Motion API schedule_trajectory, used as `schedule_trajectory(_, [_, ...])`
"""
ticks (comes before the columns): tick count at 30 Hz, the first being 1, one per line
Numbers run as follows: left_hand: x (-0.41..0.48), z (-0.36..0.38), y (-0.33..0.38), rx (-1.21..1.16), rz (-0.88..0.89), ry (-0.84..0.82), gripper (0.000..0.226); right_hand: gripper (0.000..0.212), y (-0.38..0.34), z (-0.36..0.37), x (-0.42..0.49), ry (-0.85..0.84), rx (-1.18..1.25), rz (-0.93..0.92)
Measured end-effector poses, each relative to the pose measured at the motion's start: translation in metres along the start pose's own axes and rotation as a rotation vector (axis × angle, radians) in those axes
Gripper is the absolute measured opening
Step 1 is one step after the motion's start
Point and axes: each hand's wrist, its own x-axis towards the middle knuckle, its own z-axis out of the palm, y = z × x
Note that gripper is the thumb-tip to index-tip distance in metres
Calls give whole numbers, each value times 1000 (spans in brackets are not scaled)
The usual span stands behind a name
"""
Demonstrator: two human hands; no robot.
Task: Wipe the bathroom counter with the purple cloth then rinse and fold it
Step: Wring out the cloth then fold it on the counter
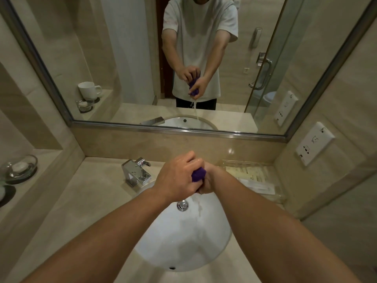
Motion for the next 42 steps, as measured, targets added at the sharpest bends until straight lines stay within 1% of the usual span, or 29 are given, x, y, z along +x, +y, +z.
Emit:
schedule_trajectory(1, [-1, 2, -2, -52, -111, -1, 21, 17, 0, 0, 6, -42, 52, 49])
schedule_trajectory(3, [-5, 4, -5, -213, -357, 36, 23, 18, -2, -2, 14, 51, 113, 76])
schedule_trajectory(4, [-6, 6, -6, -285, -455, 66, 22, 19, -5, -2, 17, 51, 127, 58])
schedule_trajectory(6, [-10, 8, -10, -359, -592, 108, 23, 18, -5, -5, 20, 40, 89, 37])
schedule_trajectory(9, [-12, 7, -15, -564, -751, 155, 20, 21, -2, -5, 24, 15, 224, 26])
schedule_trajectory(11, [-6, 5, -15, -734, -941, 175, 34, 22, 0, -1, 33, 67, 362, -42])
schedule_trajectory(13, [0, 5, -20, -717, -1171, 137, 44, 26, 2, 4, 37, 153, 517, -166])
schedule_trajectory(14, [2, 3, -22, -703, -1270, 104, 45, 22, 1, 5, 38, 213, 561, -232])
schedule_trajectory(15, [3, 1, -23, -734, -1358, 62, 48, 14, 1, 6, 36, 265, 595, -288])
schedule_trajectory(16, [3, 0, -24, -812, -1443, 28, 54, 15, 0, 8, 35, 312, 594, -336])
schedule_trajectory(17, [2, -4, -21, -897, -1518, -4, 56, 24, -1, 8, 32, 352, 555, -395])
schedule_trajectory(18, [1, -9, -17, -977, -1571, -58, 53, 31, -3, 9, 31, 393, 472, -467])
schedule_trajectory(20, [-3, -13, -15, -1109, -1613, -190, 46, 30, -7, 13, 28, 460, 230, -656])
schedule_trajectory(22, [-7, -10, -17, -1301, -1604, -242, 53, 34, -12, 18, 19, 456, -18, -808])
schedule_trajectory(23, [-6, -11, -16, -1456, -1585, -248, 61, 38, -14, 20, 15, 433, -76, -857])
schedule_trajectory(24, [-3, -10, -14, -1623, -1553, -234, 71, 41, -16, 23, 12, 423, -111, -897])
schedule_trajectory(25, [0, -4, -15, -1764, -1553, -163, 78, 43, -17, 25, 12, 414, -122, -927])
schedule_trajectory(26, [4, -2, -12, -1872, -1545, -59, 76, 45, -17, 27, 10, 423, -118, -930])
schedule_trajectory(27, [9, -1, -8, -1901, -1550, 55, 63, 46, -17, 29, 11, 435, -79, -912])
schedule_trajectory(29, [20, -2, -2, -1831, -1570, 287, 29, 46, -13, 28, 16, 453, 95, -802])
schedule_trajectory(31, [24, 4, -5, -1628, -1577, 514, 20, 41, -7, 25, 20, 476, 359, -614])
schedule_trajectory(33, [29, 4, -1, -1295, -1516, 682, 13, 35, -1, 24, 23, 457, 603, -422])
schedule_trajectory(34, [33, 4, 4, -1110, -1462, 689, 15, 31, 0, 24, 24, 423, 702, -347])
schedule_trajectory(35, [37, 2, 9, -922, -1385, 642, 18, 27, 0, 24, 25, 376, 769, -283])
schedule_trajectory(37, [40, -1, 19, -614, -1183, 532, 21, 19, -2, 22, 29, 303, 777, -175])
schedule_trajectory(38, [40, -2, 19, -518, -1083, 487, 22, 18, -3, 19, 30, 278, 731, -132])
schedule_trajectory(40, [37, -2, 18, -399, -905, 393, 21, 33, -6, 12, 35, 234, 586, -52])
schedule_trajectory(41, [36, -2, 17, -335, -803, 348, 17, 31, -8, 9, 36, 214, 512, -17])
schedule_trajectory(42, [34, -1, 16, -261, -677, 311, 10, 20, -11, 7, 32, 221, 444, 7])
